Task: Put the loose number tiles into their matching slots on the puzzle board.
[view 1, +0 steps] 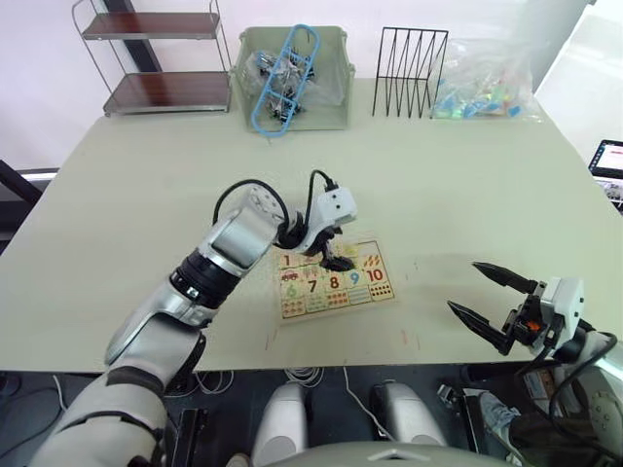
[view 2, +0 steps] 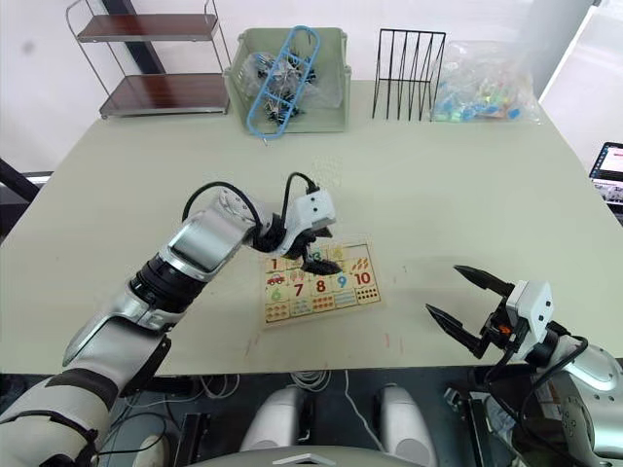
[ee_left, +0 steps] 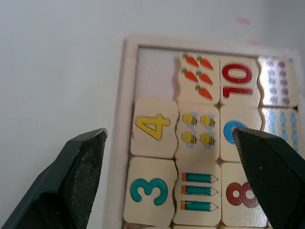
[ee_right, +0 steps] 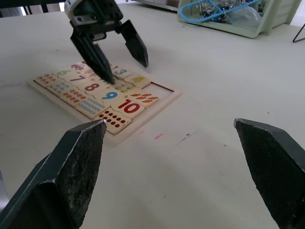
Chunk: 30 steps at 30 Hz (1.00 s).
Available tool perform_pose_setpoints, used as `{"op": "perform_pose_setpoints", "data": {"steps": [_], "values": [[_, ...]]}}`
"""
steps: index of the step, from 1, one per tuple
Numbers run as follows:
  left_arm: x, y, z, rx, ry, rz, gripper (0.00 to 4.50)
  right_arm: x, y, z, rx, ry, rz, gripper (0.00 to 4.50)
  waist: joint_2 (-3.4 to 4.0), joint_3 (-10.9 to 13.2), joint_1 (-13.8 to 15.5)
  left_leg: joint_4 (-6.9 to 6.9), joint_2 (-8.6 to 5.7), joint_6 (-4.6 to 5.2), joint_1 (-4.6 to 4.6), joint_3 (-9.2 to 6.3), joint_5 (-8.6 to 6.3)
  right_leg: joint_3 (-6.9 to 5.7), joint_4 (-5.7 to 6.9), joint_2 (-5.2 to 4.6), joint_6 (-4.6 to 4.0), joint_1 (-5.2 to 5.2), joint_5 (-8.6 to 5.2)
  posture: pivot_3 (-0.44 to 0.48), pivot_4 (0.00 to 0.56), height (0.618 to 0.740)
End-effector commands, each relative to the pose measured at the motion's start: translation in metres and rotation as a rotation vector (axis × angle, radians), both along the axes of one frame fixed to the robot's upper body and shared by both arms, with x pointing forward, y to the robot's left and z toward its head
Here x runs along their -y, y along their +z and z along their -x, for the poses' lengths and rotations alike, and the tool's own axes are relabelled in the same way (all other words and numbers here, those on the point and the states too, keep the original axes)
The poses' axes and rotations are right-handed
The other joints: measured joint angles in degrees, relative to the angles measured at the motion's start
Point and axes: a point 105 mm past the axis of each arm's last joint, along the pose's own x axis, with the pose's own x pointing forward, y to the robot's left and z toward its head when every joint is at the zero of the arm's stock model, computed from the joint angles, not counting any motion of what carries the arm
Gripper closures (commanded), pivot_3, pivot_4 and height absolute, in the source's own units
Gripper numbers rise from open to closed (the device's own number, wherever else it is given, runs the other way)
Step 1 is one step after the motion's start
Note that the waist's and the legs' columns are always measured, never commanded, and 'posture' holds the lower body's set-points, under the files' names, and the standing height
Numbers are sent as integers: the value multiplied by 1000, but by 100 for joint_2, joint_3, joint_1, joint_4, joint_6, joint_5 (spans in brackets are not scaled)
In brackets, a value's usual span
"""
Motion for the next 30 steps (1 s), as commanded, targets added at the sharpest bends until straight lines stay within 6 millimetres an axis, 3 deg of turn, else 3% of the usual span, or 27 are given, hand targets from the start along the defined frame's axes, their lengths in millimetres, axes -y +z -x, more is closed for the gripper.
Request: {"op": "perform_pose_setpoints", "data": {"steps": [1, 10, 14, 16, 21, 30], "values": [[-1, 24, -12, 59, 11, 88, 66, -4, 11, 2, 37, 17, 1, 0, 0, 0, -5, 0, 0, 0, 0, 0, 0, 0, 0, 0, 0, 0, 0, 0, 150, 740], [-3, 30, -30, 110, 39, 192, 66, -5, 13, 1, 37, 14, 2, 0, 0, 0, 0, 0, 0, 0, -1, 1, 0, 0, -1, 0, 0, 0, 1, 0, 150, 740], [-1, 22, -25, 140, -24, 246, 1080, -4, 13, 1, 36, 11, 3, 0, 1, -1, -5, 1, 0, 0, -2, 1, 0, 0, -2, 0, 0, 0, 1, 0, 150, 740], [-1, 15, -23, 144, -43, 238, 1812, -4, 13, 1, 35, 8, 4, 0, 2, -1, -12, 1, 0, 0, -1, 2, 0, 2, -1, 0, -1, 0, 1, 0, 150, 740], [-3, -4, -15, 136, -101, 194, 4339, -2, 13, 1, 37, 1, 4, 0, 2, -1, -2, 2, 0, 0, -2, 2, 0, 1, 0, 0, 0, 0, 2, 0, 150, 740], [-1, -20, -8, 123, -152, 186, 4463, 2, 10, 3, 32, -11, 5, 0, 2, -1, 0, 3, 0, 0, -2, 2, 0, 1, 0, 0, 0, 0, 2, 0, 150, 740]]}}
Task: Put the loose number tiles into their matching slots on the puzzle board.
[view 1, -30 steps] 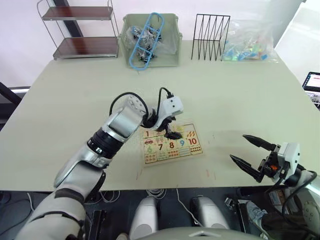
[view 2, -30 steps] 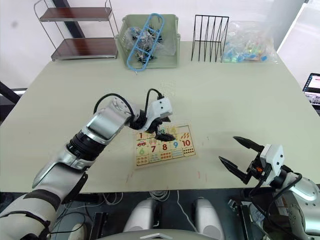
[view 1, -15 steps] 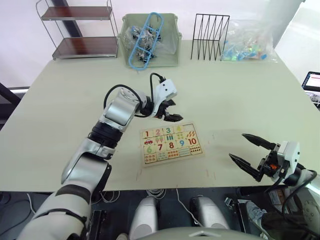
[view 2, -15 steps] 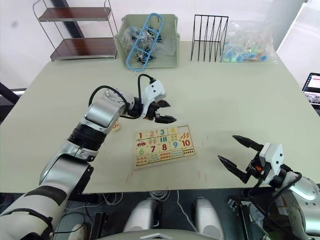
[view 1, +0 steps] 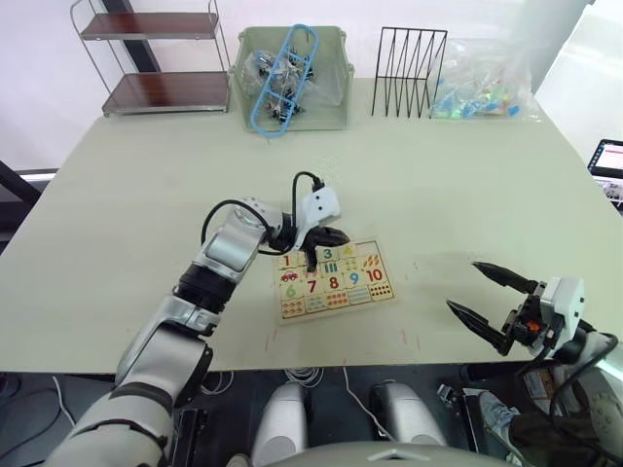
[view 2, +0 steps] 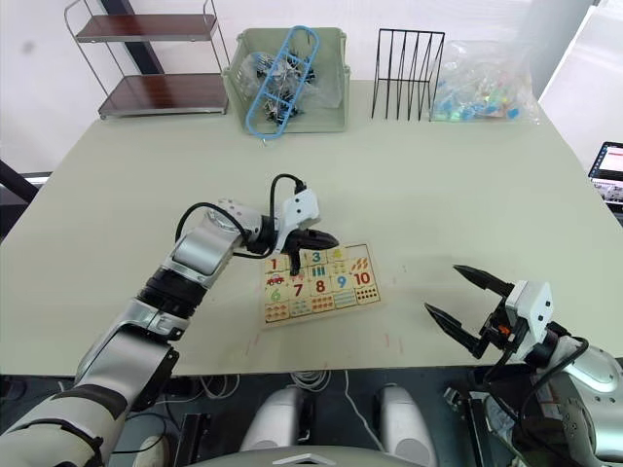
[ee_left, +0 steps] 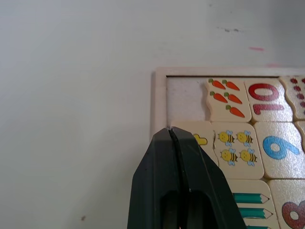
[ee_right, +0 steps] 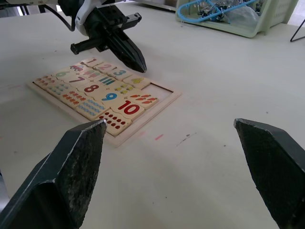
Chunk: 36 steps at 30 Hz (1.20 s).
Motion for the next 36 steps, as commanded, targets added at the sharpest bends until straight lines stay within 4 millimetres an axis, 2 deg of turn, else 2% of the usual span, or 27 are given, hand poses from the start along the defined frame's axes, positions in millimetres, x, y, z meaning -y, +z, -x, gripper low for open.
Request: {"op": "perform_pose_setpoints", "data": {"steps": [1, 6, 13, 17, 20, 27, 31, 33, 36], "values": [[7, 7, 3, 31, -44, 18, 4463, 4, 8, 2, 36, -4, 4, 0, 0, 0, 0, 0, 0, 0, 0, 0, 0, 0, 0, 0, 0, 0, 0, 0, 150, 740], [7, 3, 5, 23, -54, 15, 4463, 6, 8, 3, 35, -8, 7, 0, 0, 0, -7, 1, 0, 0, 1, 0, 0, 0, 1, 0, 0, 0, 0, 0, 150, 740], [0, -15, 10, -26, -46, -17, 4463, 6, 6, 3, 33, -13, 7, 0, 2, -2, 3, 1, 0, 0, 3, -1, 0, -1, 1, 0, 0, 2, 0, 0, 150, 740], [-4, -16, 9, -30, -33, -14, 4463, 4, 6, 2, 32, -15, 6, 0, 2, -2, 0, 4, 0, 0, 5, 0, 0, 1, 1, 0, 1, 5, 0, 0, 150, 740], [-1, -9, 7, -25, -26, 30, 4463, 3, 7, 1, 33, -15, 4, 0, 2, -2, 0, 6, 0, 0, 5, 0, 0, 0, 2, 0, 1, 5, 0, 0, 150, 740], [2, 23, 3, 10, -1, 197, 4463, 1, 15, -3, 46, -27, -23, 0, 2, -2, -1, 6, 0, 0, 4, 0, 0, 0, 2, 0, 1, 4, 0, 0, 150, 740], [-15, 45, -1, 32, 81, 305, 4463, 3, 21, -6, 50, -44, -41, 0, 2, -2, -15, 6, 2, 0, 3, -2, 0, 0, 3, 1, 0, 4, 1, 0, 150, 740], [-25, 50, -2, 46, 129, 335, 4463, 5, 21, -5, 46, -47, -39, 0, 2, -2, -11, 6, 2, 0, 3, -2, 0, -1, 3, 0, 0, 4, 1, 0, 150, 740], [-38, 56, 5, 80, 145, 394, 4463, 6, 18, -4, 37, -46, -36, 0, 3, -2, -15, 6, 2, 0, 4, 0, 0, 0, 3, 0, 0, 4, 0, 0, 150, 740]]}}
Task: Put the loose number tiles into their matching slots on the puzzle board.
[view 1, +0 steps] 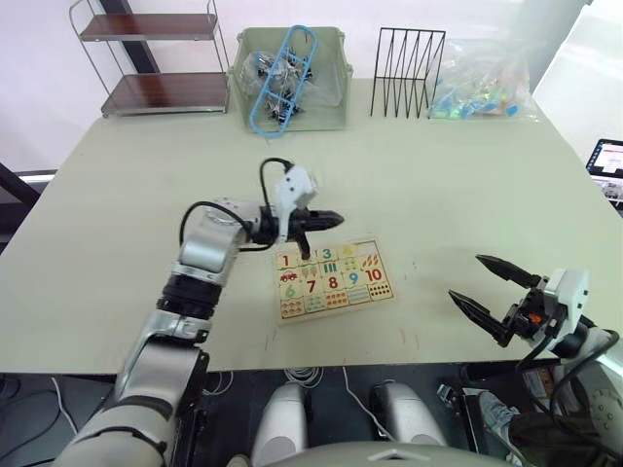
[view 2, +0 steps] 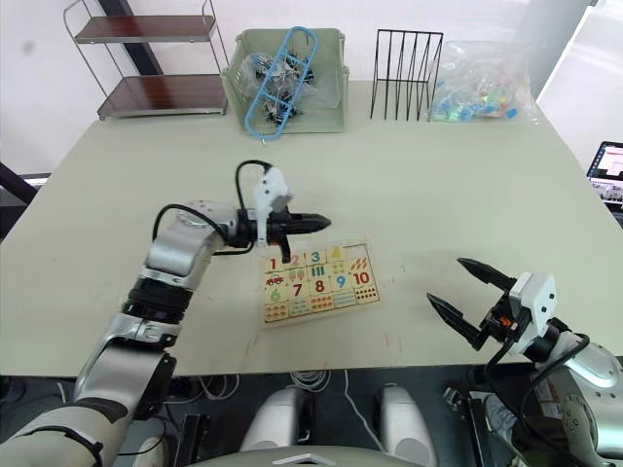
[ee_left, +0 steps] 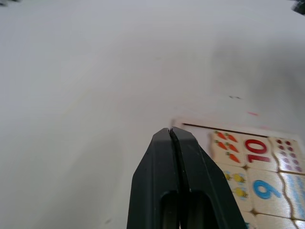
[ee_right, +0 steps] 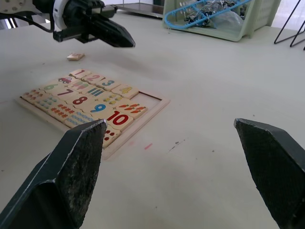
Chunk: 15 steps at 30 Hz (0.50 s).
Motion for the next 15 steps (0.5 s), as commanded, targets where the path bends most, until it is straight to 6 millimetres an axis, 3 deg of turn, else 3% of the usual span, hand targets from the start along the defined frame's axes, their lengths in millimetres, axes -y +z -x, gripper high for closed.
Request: {"op": "perform_pose_setpoints", "data": {"steps": [1, 6, 15], "values": [[-14, 17, 9, 89, 31, 71, 4463, 5, 11, 2, 41, -2, 10, 0, 0, 0, 1, 0, 0, 0, -1, 1, 0, 0, 0, -1, 0, 0, 0, 0, 150, 740], [-42, 19, 21, 137, 142, 145, 4463, 9, 6, 1, 31, -9, 11, 0, 0, 0, 13, 0, 1, -1, 0, 0, 0, -2, 1, -1, 0, 0, 1, 0, 150, 740], [-93, -5, 57, 128, 363, 147, 4463, 12, 3, 4, 3, -10, 7, 0, 0, 0, 2, 0, 5, -1, 4, 8, 0, 2, 0, -5, -1, 1, 0, 0, 150, 740]]}}
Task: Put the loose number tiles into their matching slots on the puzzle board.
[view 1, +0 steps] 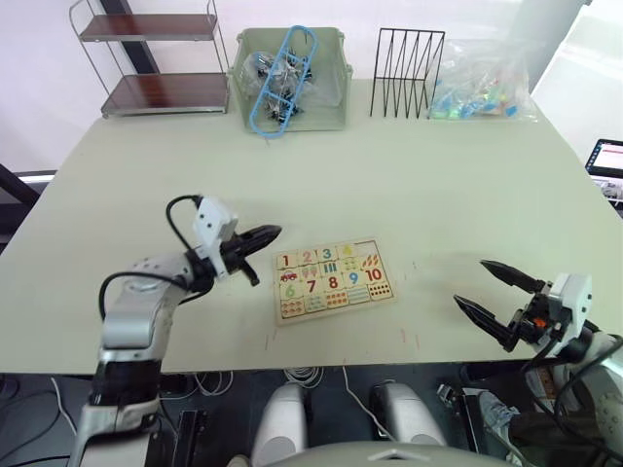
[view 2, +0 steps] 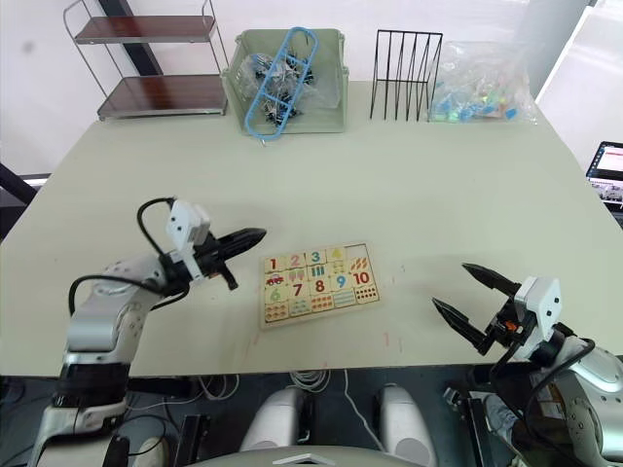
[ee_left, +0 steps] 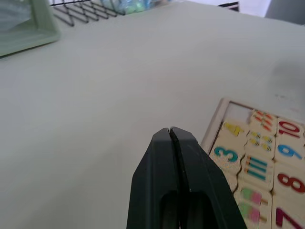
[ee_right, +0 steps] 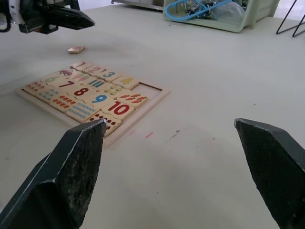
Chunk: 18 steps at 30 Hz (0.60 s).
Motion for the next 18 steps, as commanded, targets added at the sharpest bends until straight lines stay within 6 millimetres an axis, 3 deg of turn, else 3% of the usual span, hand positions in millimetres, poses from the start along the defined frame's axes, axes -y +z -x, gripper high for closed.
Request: {"op": "perform_pose_setpoints", "data": {"steps": [1, 5, 11, 12, 18], "values": [[-22, 13, 19, 62, 64, 22, 4463, 5, 9, 1, 26, -8, 3, 0, 0, 0, 17, 0, 1, 0, 0, -1, 0, -1, 0, 0, 0, 0, 0, 0, 150, 740], [-55, 0, 45, 37, 198, 56, 3339, 18, 4, -1, 11, -67, 10, 0, -1, -1, -30, 1, 2, -2, 7, 6, 2, -1, 0, -4, -18, 2, -10, 0, 150, 740], [-89, -18, 80, 1, 307, 31, 311, 39, -11, 8, -15, -123, 23, 0, -3, -1, 19, -2, 2, -2, 7, 8, 1, -3, -2, -9, -23, 0, -14, 0, 150, 740], [-92, -20, 85, -3, 318, 31, 69, 42, -13, 10, -19, -127, 21, 0, -3, -2, 19, -2, 1, -3, 8, 8, 1, -4, -2, -13, -23, 0, -14, 0, 150, 740], [-107, -30, 107, -44, 326, 12, 69, 51, -15, 28, -56, -122, -14, 0, -4, -3, -3, -3, 2, -3, 10, 13, 1, -3, -5, -18, -19, -1, -18, 0, 150, 740]]}}
